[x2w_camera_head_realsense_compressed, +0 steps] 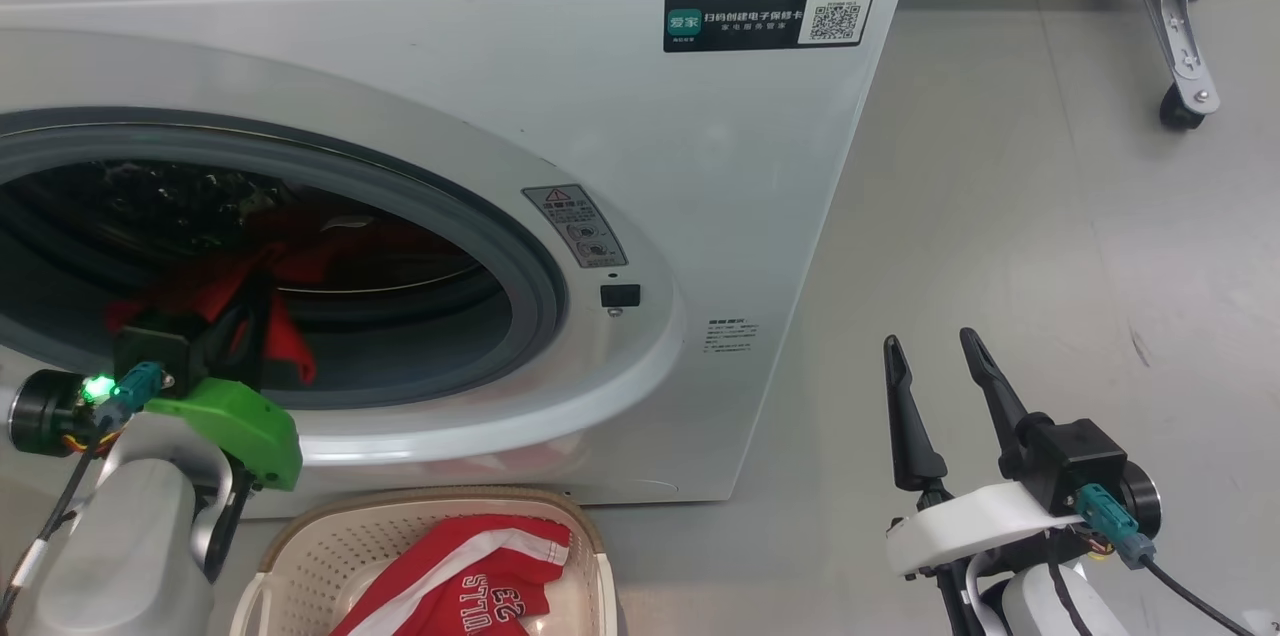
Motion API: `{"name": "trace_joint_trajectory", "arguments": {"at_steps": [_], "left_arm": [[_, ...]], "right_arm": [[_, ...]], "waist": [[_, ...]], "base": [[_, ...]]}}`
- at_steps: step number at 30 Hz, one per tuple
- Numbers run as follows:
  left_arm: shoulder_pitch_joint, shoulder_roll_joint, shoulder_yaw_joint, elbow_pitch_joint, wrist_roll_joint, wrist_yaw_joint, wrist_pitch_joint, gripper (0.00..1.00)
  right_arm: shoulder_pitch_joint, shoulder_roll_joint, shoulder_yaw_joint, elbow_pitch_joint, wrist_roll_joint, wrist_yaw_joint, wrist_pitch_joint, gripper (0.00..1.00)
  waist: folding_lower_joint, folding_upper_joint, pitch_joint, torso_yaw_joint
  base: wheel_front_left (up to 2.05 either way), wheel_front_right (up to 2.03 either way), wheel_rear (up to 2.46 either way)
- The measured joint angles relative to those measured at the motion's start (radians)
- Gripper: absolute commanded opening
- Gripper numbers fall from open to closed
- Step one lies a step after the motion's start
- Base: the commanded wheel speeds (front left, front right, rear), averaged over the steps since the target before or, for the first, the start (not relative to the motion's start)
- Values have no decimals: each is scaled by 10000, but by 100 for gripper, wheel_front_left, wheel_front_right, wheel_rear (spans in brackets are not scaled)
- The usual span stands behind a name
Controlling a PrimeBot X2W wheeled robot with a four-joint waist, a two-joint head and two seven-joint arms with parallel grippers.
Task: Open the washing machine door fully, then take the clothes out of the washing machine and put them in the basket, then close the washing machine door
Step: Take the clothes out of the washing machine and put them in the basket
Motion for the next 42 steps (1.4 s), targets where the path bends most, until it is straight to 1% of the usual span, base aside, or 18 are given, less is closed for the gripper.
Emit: {"name": "trace_joint_trajectory", "arguments": {"at_steps": [8, 12, 16, 20, 23, 27, 34, 38, 42], "left_arm": [[670, 79, 554, -1657, 194, 4, -2, 0], [1156, 222, 878, -2345, 313, 19, -2, 0], [1563, 247, 1275, -3168, 472, 35, -2, 0], [1960, 267, 1708, -4021, 606, 153, -2, 0], [2303, 290, 1802, -4529, 754, 150, -2, 0], [2754, 293, 1975, -5101, 869, 128, -2, 0], [2919, 276, 2717, -6861, 1283, 128, -33, 0], [3216, 217, 3047, -7565, 1448, 130, -33, 0], [3386, 92, 3496, -8272, 1615, 236, -35, 0]], "right_arm": [[74, 0, -123, 2, -2, 81, 0, 100], [98, 2, -127, 4, 0, 111, 0, 100], [104, 2, -171, -4, 0, 150, 0, 100], [184, 4, -230, -23, 2, 151, 0, 100], [263, 4, -244, -25, 19, 155, 0, 100], [264, 4, -249, -29, 48, 188, 0, 100], [264, 6, -288, -35, 58, 198, 0, 100], [264, 6, -288, -35, 71, 207, 0, 100], [265, 6, -326, -35, 71, 272, 0, 100]], "waist": [[0, 0, -206, 216], [0, 0, -259, 259], [0, 0, -301, 286], [0, 0, -332, 309], [0, 0, -332, 334], [0, 0, -318, 379], [0, 0, -337, 466], [0, 0, -376, 488], [0, 0, -412, 502]], "base": [[0, 0, 0], [0, 0, 0], [0, 0, 0], [0, 0, 0], [0, 0, 0], [0, 0, 0], [0, 0, 0], [0, 0, 0], [0, 0, 0]]}}
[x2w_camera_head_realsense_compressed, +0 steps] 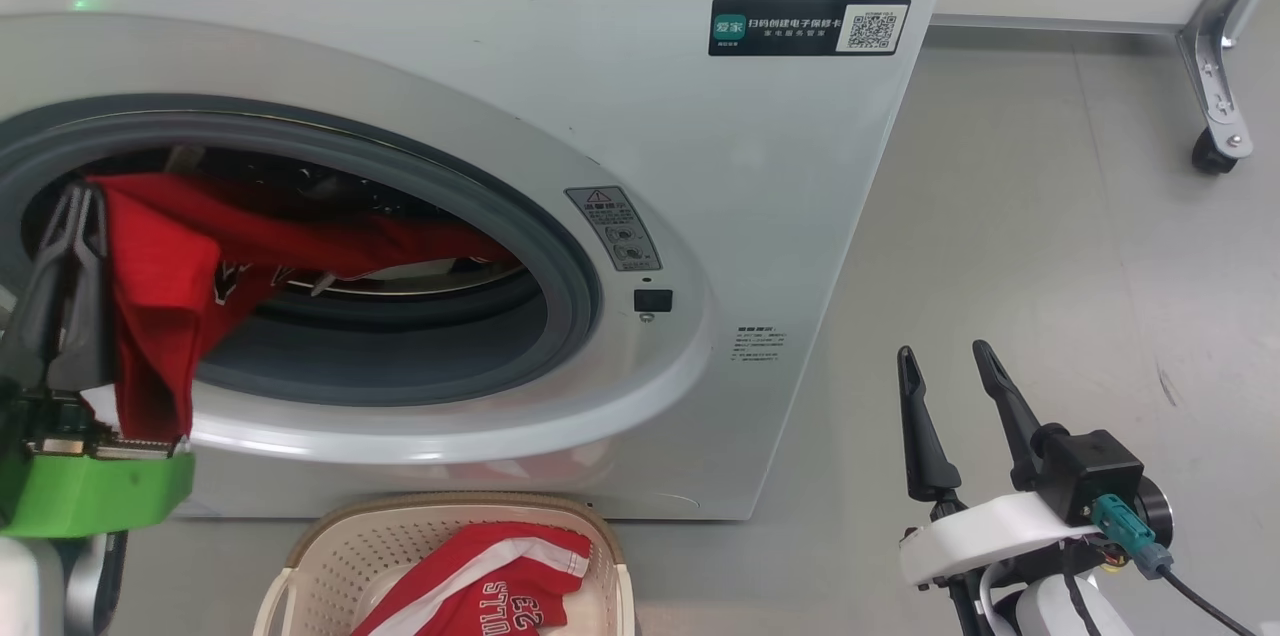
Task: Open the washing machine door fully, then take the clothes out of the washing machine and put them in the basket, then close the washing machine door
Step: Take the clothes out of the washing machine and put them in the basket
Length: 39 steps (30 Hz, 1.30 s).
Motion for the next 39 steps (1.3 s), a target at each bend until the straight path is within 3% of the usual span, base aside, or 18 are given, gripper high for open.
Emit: {"name": "trace_joint_trajectory", "arguments": {"at_steps": [15, 21, 27, 32, 39], "left_arm": [[204, -497, 953, -2217, 420, 86, -52, 0], [785, -556, 759, -2228, 418, -136, -54, 0], [1861, -230, -539, -1281, 391, -397, -52, 0], [2476, 451, -1887, -385, 445, -403, -50, 0], [2593, 1691, -4706, 596, 393, -403, -42, 0]], "right_arm": [[41, 2, -46, 10, 0, 13, 0, 100], [42, 2, -44, 17, 0, 33, 0, 100], [42, 4, -12, 31, 0, 90, 0, 100], [40, 2, 125, 48, 0, 102, -2, 100], [3, 4, 328, 67, -12, 130, -2, 100]], "waist": [[0, 0, -10, 98], [0, 0, -12, 95], [0, 0, 8, 41], [0, 0, 72, -33], [0, 0, 296, -266]], "base": [[0, 0, 0], [0, 0, 0], [0, 0, 0], [0, 0, 0], [0, 0, 0]]}}
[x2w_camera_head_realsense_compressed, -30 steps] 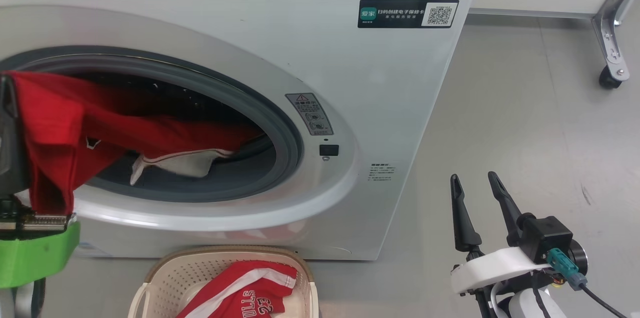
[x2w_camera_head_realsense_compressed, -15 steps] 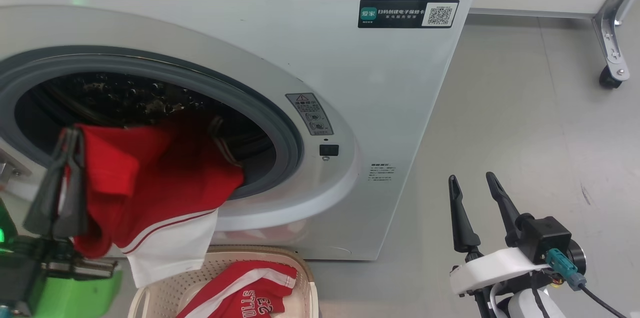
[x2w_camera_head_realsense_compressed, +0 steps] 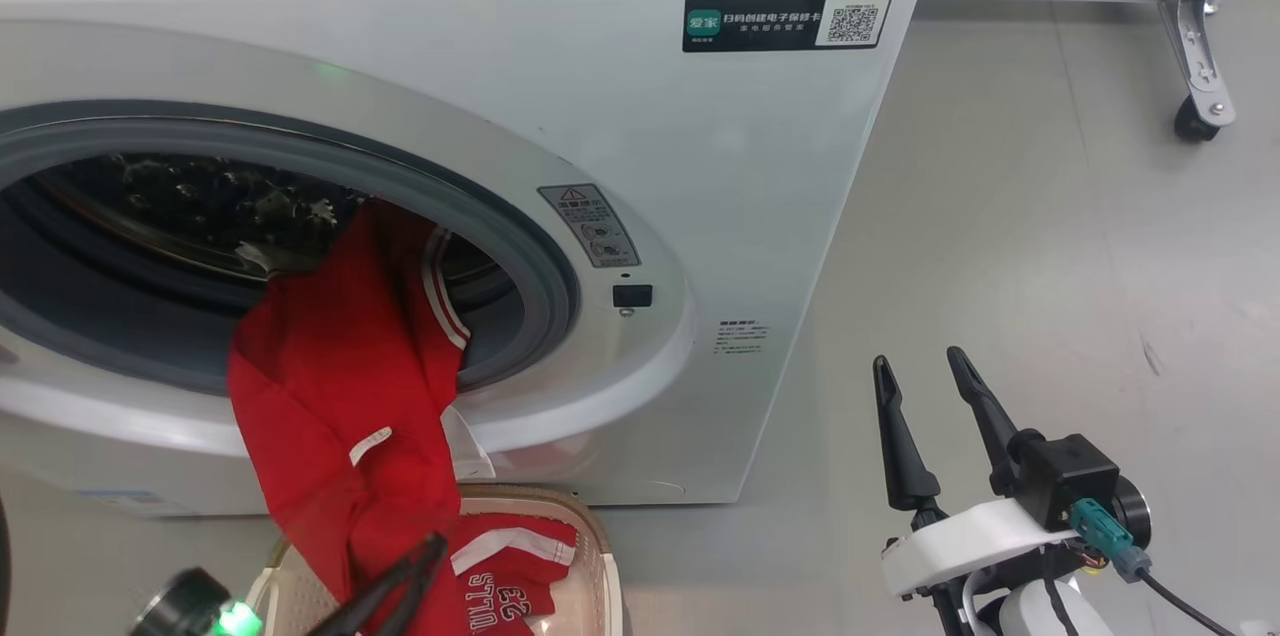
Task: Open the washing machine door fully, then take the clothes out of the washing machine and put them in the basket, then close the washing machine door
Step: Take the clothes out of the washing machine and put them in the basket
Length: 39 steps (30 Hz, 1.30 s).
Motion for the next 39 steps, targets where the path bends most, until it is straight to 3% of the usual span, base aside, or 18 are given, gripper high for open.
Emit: {"name": "trace_joint_trajectory", "arguments": {"at_steps": [4, 12, 24, 32, 39], "left_arm": [[-8, 366, -1168, 965, -242, 0, 0, 0], [-511, 299, -2100, 3112, -1068, 0, 2, 0], [-1916, -744, -2752, 5869, -2938, 2, 654, 0], [-2694, -1030, -3181, 6757, -3315, 0, 817, 0], [-2952, -1338, -4115, 7609, -3737, 0, 1248, 0]], "right_arm": [[-58, 0, 105, 6, -23, 0, 2, 100], [-230, -4, 249, 13, -77, -4, 2, 100], [-420, -4, 374, -79, -184, -56, 2, 100], [-502, -6, 368, -155, -291, -151, 0, 100], [-616, -6, 265, -180, -380, -226, 2, 100]], "waist": [[0, 0, 147, -189], [0, 0, 429, -595], [0, 0, 1014, -1102], [0, 0, 1427, -1316], [0, 0, 1598, -1463]], "base": [[0, 0, 0], [0, 0, 0], [0, 0, 0], [0, 0, 0], [0, 0, 0]]}}
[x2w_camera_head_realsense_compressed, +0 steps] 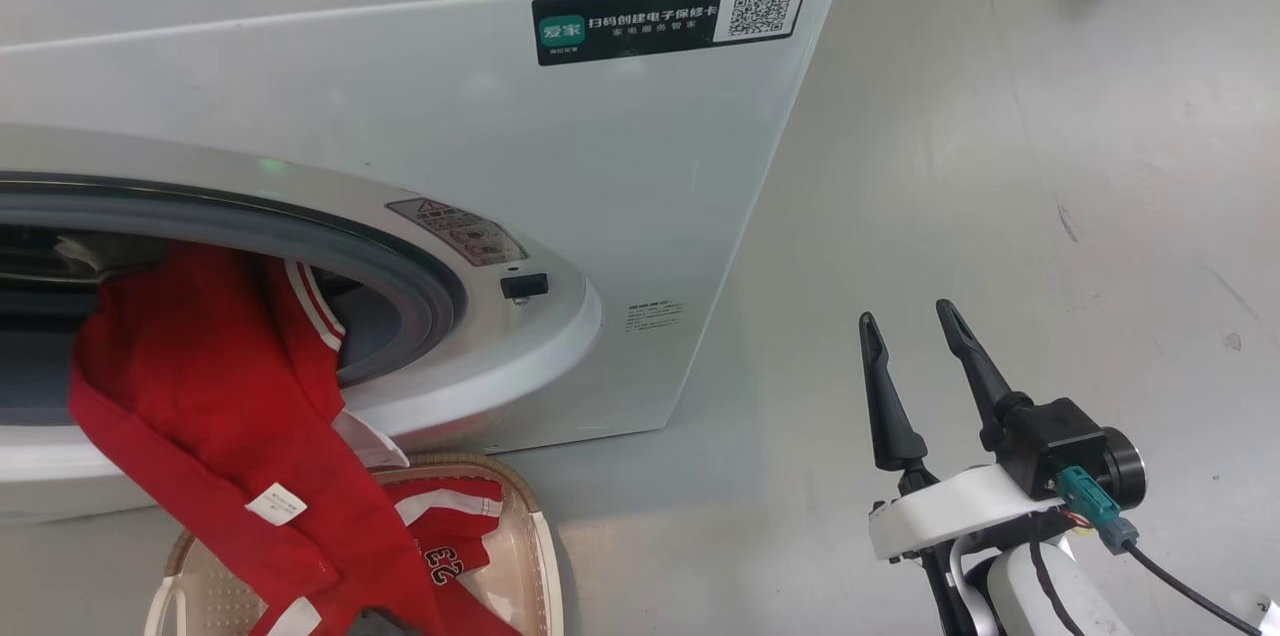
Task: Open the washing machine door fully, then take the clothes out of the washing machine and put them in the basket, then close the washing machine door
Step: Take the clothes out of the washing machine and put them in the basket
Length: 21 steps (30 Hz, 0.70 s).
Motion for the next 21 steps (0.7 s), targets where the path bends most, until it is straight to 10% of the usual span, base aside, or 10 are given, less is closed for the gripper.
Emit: {"name": "trace_joint_trajectory", "arguments": {"at_steps": [6, 7, 8, 9, 21], "left_arm": [[-306, -59, -391, 368, -334, 0, 6, 0], [-455, -98, -355, 462, -546, 0, -117, 35], [-536, -104, -353, 491, -681, 0, -161, 35], [-617, -104, -359, 520, -740, 2, -249, 100], [-973, -31, -968, 1135, -842, 0, -759, 100]], "right_arm": [[-9, 0, -19, -25, -54, -77, 0, 100], [-10, 0, -19, -29, -54, -86, 0, 100], [-10, 0, -19, -29, -54, -86, 0, 100], [-10, 0, -19, -29, -54, -88, 0, 100], [-10, 2, -109, -13, -29, -102, 0, 100]], "waist": [[0, 0, 14, 27], [0, 0, 15, 52], [0, 0, 15, 68], [0, 0, 14, 87], [0, 0, -221, 426]], "base": [[0, 0, 0], [0, 0, 0], [0, 0, 0], [0, 0, 0], [0, 0, 0]]}}
